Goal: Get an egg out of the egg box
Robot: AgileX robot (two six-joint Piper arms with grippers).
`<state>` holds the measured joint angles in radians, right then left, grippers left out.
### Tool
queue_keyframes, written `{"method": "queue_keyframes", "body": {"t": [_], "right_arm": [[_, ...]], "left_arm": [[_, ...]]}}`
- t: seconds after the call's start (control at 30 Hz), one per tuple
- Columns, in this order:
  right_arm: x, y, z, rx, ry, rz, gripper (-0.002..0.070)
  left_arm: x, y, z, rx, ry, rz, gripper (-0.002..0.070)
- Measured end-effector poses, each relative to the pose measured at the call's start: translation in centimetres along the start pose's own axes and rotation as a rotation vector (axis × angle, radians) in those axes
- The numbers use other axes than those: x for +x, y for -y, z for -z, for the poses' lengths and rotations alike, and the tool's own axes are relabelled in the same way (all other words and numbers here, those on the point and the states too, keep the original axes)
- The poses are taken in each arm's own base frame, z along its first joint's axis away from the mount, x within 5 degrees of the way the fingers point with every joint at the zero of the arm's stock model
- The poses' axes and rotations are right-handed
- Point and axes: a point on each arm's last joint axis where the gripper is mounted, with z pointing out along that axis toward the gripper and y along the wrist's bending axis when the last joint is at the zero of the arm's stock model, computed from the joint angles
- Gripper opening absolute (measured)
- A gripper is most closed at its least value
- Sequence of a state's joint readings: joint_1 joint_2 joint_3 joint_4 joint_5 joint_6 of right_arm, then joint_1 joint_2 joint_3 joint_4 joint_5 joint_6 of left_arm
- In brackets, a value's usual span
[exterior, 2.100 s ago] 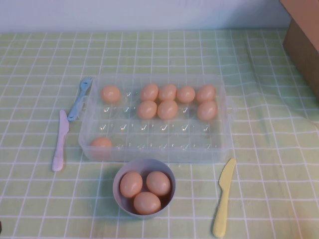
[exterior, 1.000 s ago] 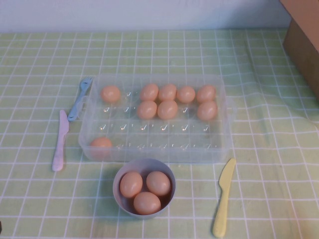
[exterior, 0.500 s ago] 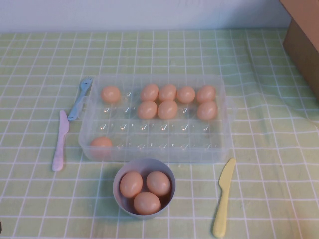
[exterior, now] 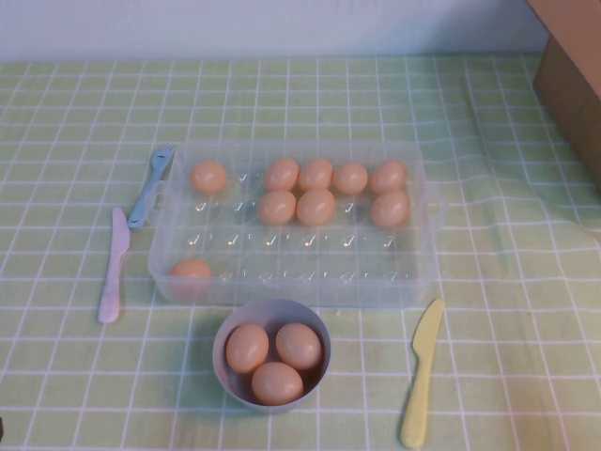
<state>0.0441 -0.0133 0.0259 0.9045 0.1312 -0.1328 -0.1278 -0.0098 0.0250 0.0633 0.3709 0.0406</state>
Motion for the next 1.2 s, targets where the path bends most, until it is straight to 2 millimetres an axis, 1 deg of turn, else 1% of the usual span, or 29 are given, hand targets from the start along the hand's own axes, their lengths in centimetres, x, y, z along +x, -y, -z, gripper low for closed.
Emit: {"method": "queue_keyframes", "body": {"t": [0.13,0.23,0.3,0.37,0.43,0.53,0.67,0.8,0.93,1.03,1.07,1.1,1.13,1.2], "right_arm": [[-0.1,0.0,0.0,-0.003,0.016,-0.038,-0.0017],[0.0,-0.1,0.0,-0.006,-0.005,-0.041,-0.0017],[0.0,-0.6,0.1,-0.029,-0.041,-0.041,-0.0017],[-0.5,-1.7,0.3,-0.062,-0.074,-0.032,-0.0017],[-0.9,-2.6,0.2,-0.07,-0.133,-0.017,-0.0017],[-1.5,-4.2,-0.3,-0.058,-0.273,0.04,-0.0017],[-2.0,-5.2,-1.6,-0.003,-0.447,0.106,-0.0017],[-2.7,-6.0,-3.4,0.066,-0.634,0.168,-0.0017],[-3.8,-6.7,-6.0,0.14,-0.831,0.236,-0.0017],[-4.7,-7.1,-8.0,0.176,-0.925,0.268,-0.0017],[-4.9,-7.1,-8.9,0.195,-0.96,0.275,-0.0017],[-5.1,-7.2,-9.1,0.195,-0.963,0.281,-0.0017],[-5.4,-7.4,-10.5,0.208,-0.995,0.288,-0.0017],[-5.5,-7.6,-12.3,0.213,-1.033,0.302,-0.0017]], "left_arm": [[0.0,0.0,0.0,0.0,0.0,0.0,-0.0003],[0.0,0.0,0.0,0.0,0.0,0.0,-0.0003],[0.0,0.0,0.0,0.0,0.0,0.0,-0.0003],[0.0,0.0,0.0,0.0,0.0,0.0,-0.0003],[0.0,0.0,0.0,0.0,0.0,0.0,-0.0003],[0.0,0.0,0.0,0.0,0.0,0.0,-0.0003],[0.0,0.0,0.0,0.0,0.0,0.0,-0.0003],[0.0,0.0,0.0,0.0,0.0,0.0,-0.0003],[0.0,0.0,0.0,0.0,0.0,0.0,-0.0003],[0.0,0.0,0.0,0.0,0.0,0.0,-0.0003],[0.0,0.0,0.0,0.0,0.0,0.0,-0.0003],[0.0,0.0,0.0,0.0,0.0,0.0,-0.0003],[0.0,0.0,0.0,0.0,0.0,0.0,-0.0003],[0.0,0.0,0.0,0.0,0.0,0.0,-0.0003]]}}
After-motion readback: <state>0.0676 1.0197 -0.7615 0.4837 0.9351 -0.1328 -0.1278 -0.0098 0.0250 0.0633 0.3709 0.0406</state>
